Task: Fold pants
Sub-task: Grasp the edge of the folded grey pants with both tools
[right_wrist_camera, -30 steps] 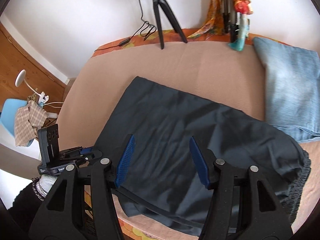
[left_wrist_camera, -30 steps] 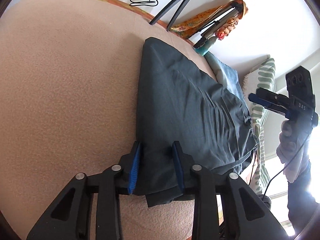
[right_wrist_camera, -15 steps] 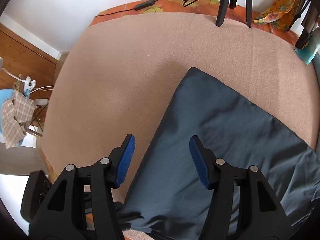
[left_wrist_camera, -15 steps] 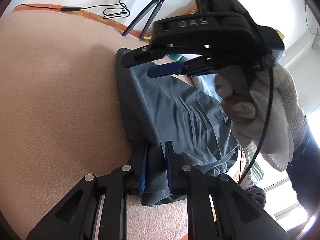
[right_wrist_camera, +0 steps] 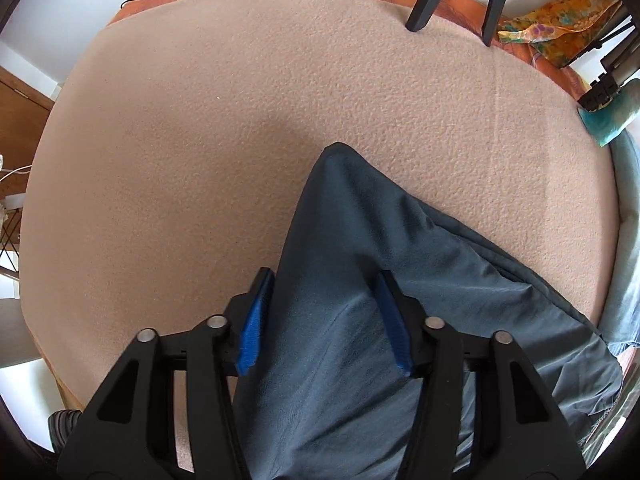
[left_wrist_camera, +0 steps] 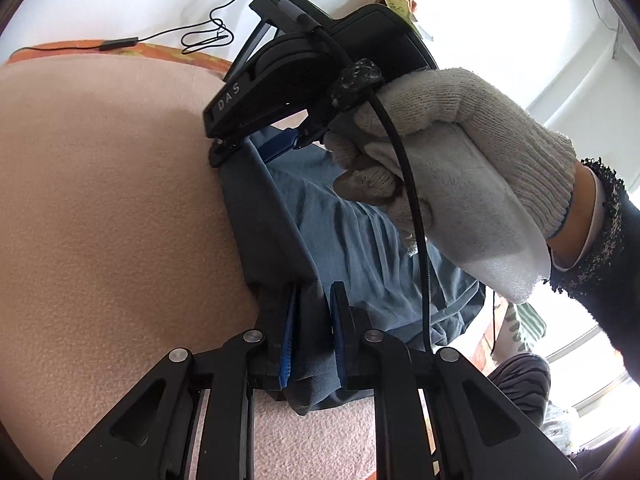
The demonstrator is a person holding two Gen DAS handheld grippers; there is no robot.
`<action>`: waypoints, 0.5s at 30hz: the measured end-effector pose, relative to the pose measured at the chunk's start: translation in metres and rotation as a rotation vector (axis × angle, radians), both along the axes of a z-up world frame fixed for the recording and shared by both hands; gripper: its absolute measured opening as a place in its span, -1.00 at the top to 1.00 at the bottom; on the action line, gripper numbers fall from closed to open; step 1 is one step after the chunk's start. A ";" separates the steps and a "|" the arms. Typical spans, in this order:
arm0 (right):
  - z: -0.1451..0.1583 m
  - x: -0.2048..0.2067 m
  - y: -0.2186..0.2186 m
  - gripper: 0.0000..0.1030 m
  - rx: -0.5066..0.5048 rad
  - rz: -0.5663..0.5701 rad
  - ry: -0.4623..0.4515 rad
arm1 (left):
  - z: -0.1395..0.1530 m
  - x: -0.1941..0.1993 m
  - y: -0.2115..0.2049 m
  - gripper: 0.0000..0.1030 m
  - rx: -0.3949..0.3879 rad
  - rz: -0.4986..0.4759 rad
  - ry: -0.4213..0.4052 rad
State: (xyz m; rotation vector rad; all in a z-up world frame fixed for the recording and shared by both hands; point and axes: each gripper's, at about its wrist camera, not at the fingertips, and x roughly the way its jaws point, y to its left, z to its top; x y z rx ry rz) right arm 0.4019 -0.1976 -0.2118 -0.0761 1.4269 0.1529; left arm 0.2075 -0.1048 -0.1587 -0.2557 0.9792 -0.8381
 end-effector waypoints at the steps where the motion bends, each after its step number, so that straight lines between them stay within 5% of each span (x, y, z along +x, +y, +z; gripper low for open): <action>1: 0.001 -0.001 -0.004 0.56 0.025 -0.003 0.004 | 0.000 0.000 -0.001 0.36 0.025 0.007 -0.007; 3: 0.004 -0.002 -0.013 0.75 0.082 -0.021 0.012 | -0.006 0.003 -0.003 -0.14 0.071 0.025 0.013; 5: 0.008 -0.006 -0.021 0.83 0.109 -0.022 -0.001 | -0.014 0.006 0.001 -0.17 0.082 0.045 0.067; 8: 0.018 -0.012 -0.035 0.90 0.159 -0.043 -0.035 | -0.027 0.009 0.000 0.35 0.028 0.007 0.121; 9: 0.020 -0.014 -0.041 0.91 0.177 -0.054 -0.044 | -0.030 0.009 -0.003 0.81 0.018 -0.012 0.134; 15: 0.055 -0.013 -0.071 0.94 0.323 -0.132 -0.136 | -0.009 0.022 0.014 0.93 -0.084 0.005 0.091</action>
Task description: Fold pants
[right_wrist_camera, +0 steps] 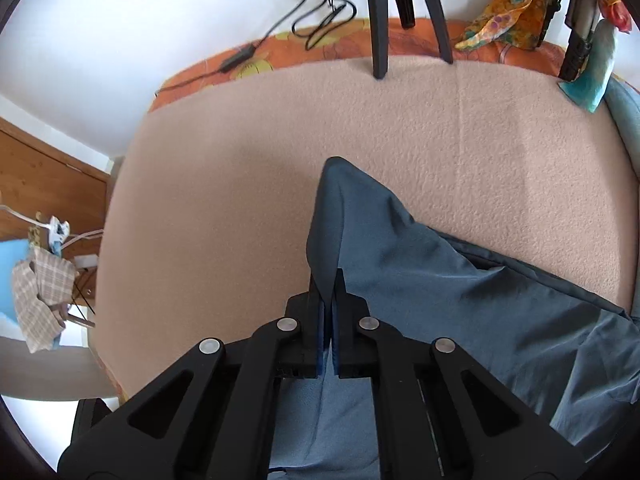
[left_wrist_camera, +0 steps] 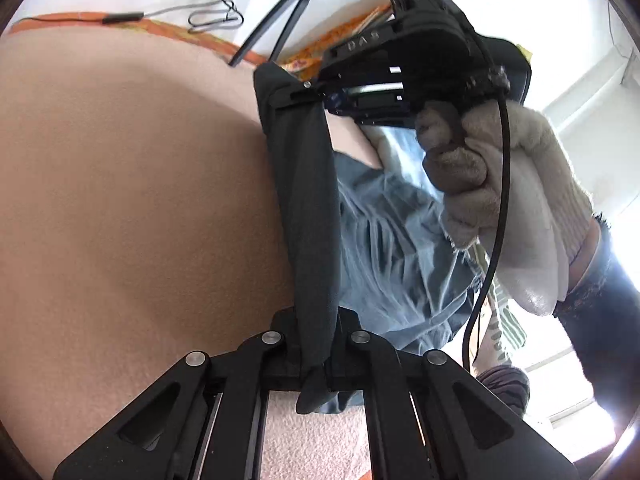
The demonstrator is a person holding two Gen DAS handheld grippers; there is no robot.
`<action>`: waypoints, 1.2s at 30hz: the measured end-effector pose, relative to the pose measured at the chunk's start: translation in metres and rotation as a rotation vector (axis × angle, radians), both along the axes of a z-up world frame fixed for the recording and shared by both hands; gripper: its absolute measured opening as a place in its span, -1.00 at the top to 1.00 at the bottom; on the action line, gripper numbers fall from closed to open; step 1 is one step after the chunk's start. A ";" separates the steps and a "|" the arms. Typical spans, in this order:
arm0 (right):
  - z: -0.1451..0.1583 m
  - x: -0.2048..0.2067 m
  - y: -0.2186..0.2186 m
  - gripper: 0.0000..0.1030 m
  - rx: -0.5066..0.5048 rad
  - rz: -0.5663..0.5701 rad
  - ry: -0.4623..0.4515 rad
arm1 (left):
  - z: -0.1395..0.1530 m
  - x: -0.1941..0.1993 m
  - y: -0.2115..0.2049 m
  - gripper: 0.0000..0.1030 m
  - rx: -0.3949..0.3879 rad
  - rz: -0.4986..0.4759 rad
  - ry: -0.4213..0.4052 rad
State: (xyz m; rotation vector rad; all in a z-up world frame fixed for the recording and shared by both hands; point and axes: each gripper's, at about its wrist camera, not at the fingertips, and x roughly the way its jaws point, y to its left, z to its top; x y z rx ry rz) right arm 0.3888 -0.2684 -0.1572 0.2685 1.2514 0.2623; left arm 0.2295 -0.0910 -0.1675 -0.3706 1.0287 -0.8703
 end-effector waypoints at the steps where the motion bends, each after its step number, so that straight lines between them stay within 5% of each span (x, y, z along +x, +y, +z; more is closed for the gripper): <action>1: 0.010 0.002 -0.003 0.94 0.022 -0.016 -0.027 | 0.006 0.005 0.007 0.93 -0.011 0.023 -0.016; 4: 0.024 0.010 -0.005 0.94 0.040 -0.019 -0.070 | 0.011 0.018 0.024 0.93 -0.007 0.071 -0.043; 11: 0.002 0.015 0.023 0.93 -0.005 -0.004 -0.048 | -0.016 0.024 0.018 0.93 0.079 0.064 -0.010; 14: 0.003 0.010 0.024 0.85 -0.043 0.049 -0.062 | -0.020 0.027 0.020 0.93 0.087 0.062 -0.001; 15: 0.005 0.005 0.022 0.61 -0.050 0.065 -0.066 | -0.022 0.029 0.021 0.93 0.086 0.066 0.007; 18: 0.021 -0.032 0.003 0.18 -0.003 0.082 -0.109 | -0.029 0.034 0.020 0.93 0.079 0.068 0.031; 25: 0.047 -0.178 -0.025 0.18 0.047 0.125 -0.187 | -0.037 0.036 0.022 0.92 0.064 0.080 0.055; 31: -0.005 -0.260 -0.018 0.18 0.056 0.069 -0.083 | -0.043 0.040 0.029 0.92 -0.005 0.121 0.119; 36: -0.038 -0.265 -0.004 0.18 -0.026 0.010 -0.106 | -0.043 0.040 0.025 0.92 0.016 0.130 0.117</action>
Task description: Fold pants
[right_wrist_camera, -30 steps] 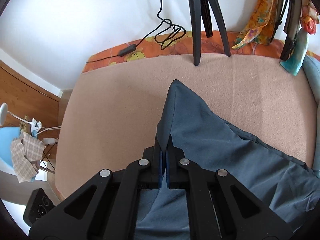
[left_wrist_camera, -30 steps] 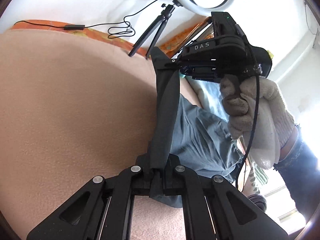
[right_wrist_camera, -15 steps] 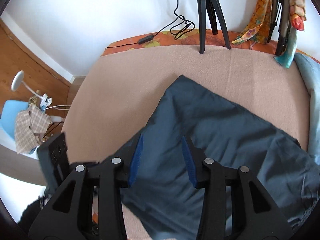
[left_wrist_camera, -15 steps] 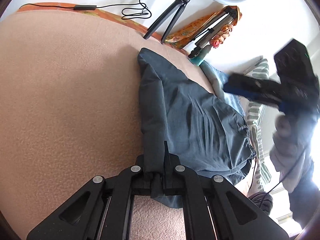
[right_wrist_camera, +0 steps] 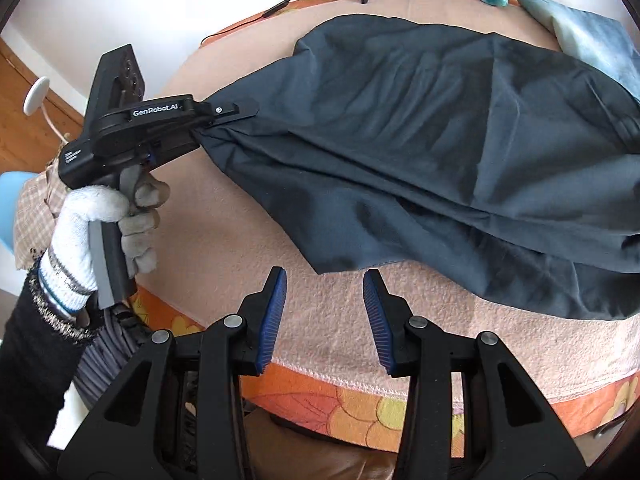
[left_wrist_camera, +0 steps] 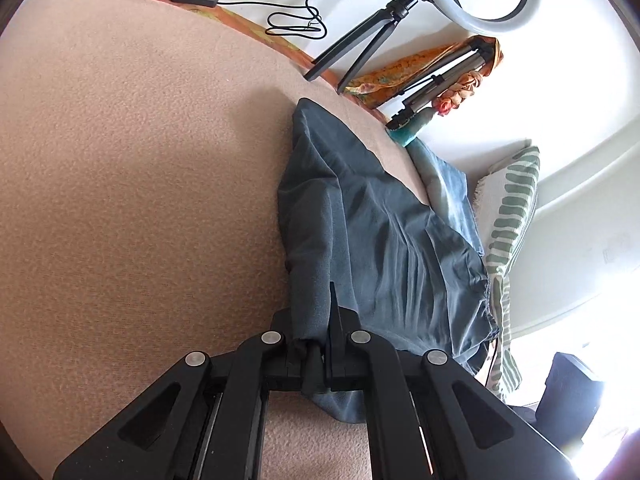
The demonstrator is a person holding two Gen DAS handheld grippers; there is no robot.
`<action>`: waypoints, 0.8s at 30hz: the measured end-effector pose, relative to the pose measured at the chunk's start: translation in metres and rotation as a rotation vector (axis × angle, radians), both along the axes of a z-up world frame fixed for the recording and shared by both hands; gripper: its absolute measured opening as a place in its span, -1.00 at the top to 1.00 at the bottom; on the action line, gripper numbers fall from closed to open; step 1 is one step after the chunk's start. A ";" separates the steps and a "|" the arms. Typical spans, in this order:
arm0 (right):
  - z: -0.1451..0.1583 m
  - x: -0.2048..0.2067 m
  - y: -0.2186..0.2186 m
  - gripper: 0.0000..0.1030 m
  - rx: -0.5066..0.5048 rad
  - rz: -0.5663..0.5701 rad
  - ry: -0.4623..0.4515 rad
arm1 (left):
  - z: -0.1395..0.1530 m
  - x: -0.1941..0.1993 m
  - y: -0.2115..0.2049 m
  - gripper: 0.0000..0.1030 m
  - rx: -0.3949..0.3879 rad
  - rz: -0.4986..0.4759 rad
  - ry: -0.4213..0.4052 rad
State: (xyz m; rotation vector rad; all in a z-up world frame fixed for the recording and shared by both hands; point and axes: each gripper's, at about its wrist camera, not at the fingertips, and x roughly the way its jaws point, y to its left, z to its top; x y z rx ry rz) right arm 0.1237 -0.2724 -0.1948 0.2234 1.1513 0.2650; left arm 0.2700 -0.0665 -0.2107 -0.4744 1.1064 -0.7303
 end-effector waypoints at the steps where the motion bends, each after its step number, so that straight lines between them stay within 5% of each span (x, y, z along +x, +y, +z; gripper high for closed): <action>1: -0.003 0.001 0.003 0.18 -0.004 -0.022 -0.012 | 0.000 0.000 -0.001 0.92 0.005 0.001 -0.001; 6: -0.017 0.002 0.024 0.20 -0.126 -0.088 -0.075 | -0.001 -0.002 -0.001 0.89 0.021 -0.001 0.003; 7: -0.017 0.002 0.025 0.29 -0.151 -0.094 -0.087 | 0.000 -0.002 -0.002 0.84 0.025 -0.002 -0.002; 9: -0.017 0.000 0.025 0.82 -0.166 -0.093 -0.108 | 0.001 -0.002 0.000 0.75 0.047 0.004 -0.013; 13: -0.009 -0.010 0.017 0.87 -0.083 -0.030 -0.058 | 0.000 0.000 0.009 0.75 0.036 0.016 -0.021; 22: 0.000 -0.023 0.015 0.92 -0.070 0.068 -0.057 | 0.000 -0.003 0.009 0.77 0.064 0.010 -0.046; 24: 0.003 -0.023 0.014 0.72 -0.087 0.046 -0.063 | -0.001 -0.002 0.010 0.77 0.057 0.017 -0.033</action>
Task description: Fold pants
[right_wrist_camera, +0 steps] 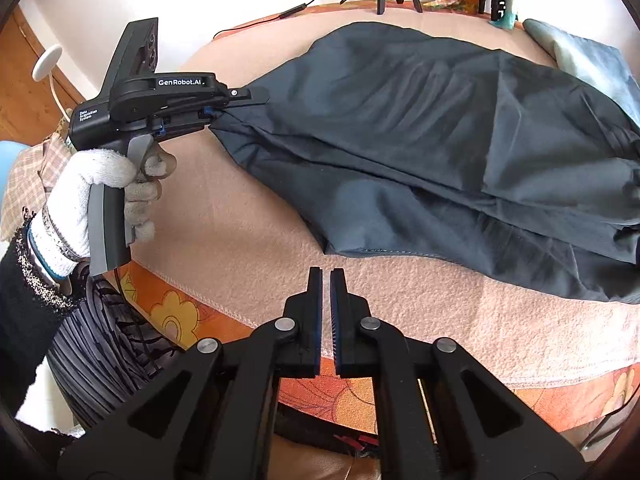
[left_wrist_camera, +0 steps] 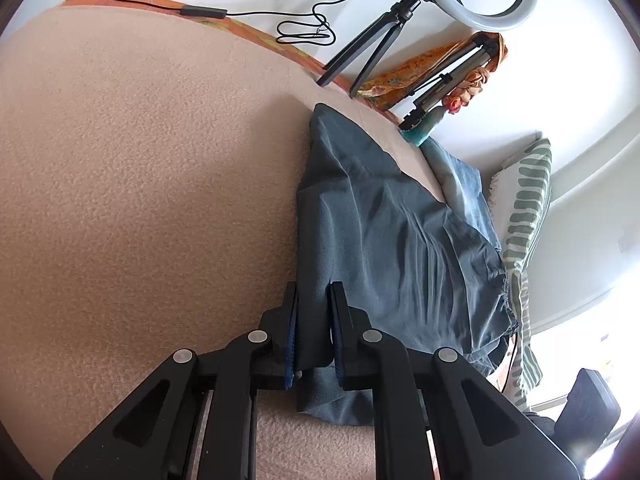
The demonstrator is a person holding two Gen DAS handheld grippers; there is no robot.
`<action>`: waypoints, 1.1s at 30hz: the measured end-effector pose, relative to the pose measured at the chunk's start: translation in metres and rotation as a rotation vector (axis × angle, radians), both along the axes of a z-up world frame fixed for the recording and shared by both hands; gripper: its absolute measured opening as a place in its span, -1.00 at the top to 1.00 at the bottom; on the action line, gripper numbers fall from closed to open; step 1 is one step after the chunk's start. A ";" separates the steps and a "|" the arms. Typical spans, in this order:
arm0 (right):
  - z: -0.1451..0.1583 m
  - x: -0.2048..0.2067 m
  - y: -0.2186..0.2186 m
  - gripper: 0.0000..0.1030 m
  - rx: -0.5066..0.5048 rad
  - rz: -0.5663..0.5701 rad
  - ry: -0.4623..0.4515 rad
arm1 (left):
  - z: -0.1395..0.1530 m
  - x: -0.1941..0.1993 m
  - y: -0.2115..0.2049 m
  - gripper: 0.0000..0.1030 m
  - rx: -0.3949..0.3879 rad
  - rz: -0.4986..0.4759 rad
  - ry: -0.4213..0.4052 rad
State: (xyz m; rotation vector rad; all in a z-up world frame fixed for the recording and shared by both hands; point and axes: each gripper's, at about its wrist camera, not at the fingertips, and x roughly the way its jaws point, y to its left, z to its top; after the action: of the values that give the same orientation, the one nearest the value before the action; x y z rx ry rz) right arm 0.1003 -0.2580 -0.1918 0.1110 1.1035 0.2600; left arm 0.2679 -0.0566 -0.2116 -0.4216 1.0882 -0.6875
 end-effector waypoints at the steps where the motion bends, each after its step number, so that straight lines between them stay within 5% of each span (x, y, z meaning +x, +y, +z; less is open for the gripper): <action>1: -0.001 -0.001 0.000 0.58 -0.003 -0.013 0.005 | 0.000 0.000 0.000 0.77 -0.006 0.003 0.006; 2: -0.003 0.002 0.000 0.36 -0.004 -0.030 0.003 | 0.000 0.000 0.000 0.77 -0.007 0.005 0.009; 7: -0.014 0.013 -0.001 0.34 0.018 -0.119 -0.004 | -0.001 0.000 0.000 0.77 -0.002 0.009 0.024; 8: -0.016 0.015 -0.001 0.52 0.014 -0.129 -0.008 | -0.002 0.000 0.000 0.75 -0.001 0.009 0.028; 9: -0.017 0.016 0.000 0.91 0.023 -0.126 -0.012 | -0.002 0.000 0.001 0.75 -0.003 0.009 0.031; 15: -0.017 0.003 0.018 0.96 -0.059 0.071 0.035 | -0.007 0.000 0.002 0.74 0.001 0.003 0.046; 19: 0.010 0.003 0.004 0.95 0.059 0.096 0.047 | -0.005 -0.003 0.004 0.79 -0.035 0.000 0.037; 20: 0.019 0.004 0.004 0.82 0.062 0.103 0.033 | -0.003 -0.004 0.003 0.79 -0.029 -0.004 0.024; 23: 0.048 0.020 0.000 0.01 0.052 0.095 -0.022 | 0.001 -0.006 -0.002 0.82 -0.033 -0.009 -0.001; 27: 0.073 0.067 -0.004 -0.07 0.068 0.076 -0.046 | 0.016 -0.015 -0.013 0.82 -0.005 -0.039 -0.081; 33: 0.076 0.154 -0.007 -0.07 0.126 0.014 0.036 | 0.025 -0.024 -0.023 0.82 0.003 -0.073 -0.131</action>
State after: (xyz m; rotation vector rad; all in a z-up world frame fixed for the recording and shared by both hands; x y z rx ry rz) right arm 0.2538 -0.2646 -0.1161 0.2207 1.1237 0.3416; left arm 0.2436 -0.0791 -0.1863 -0.3303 0.9844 -0.7672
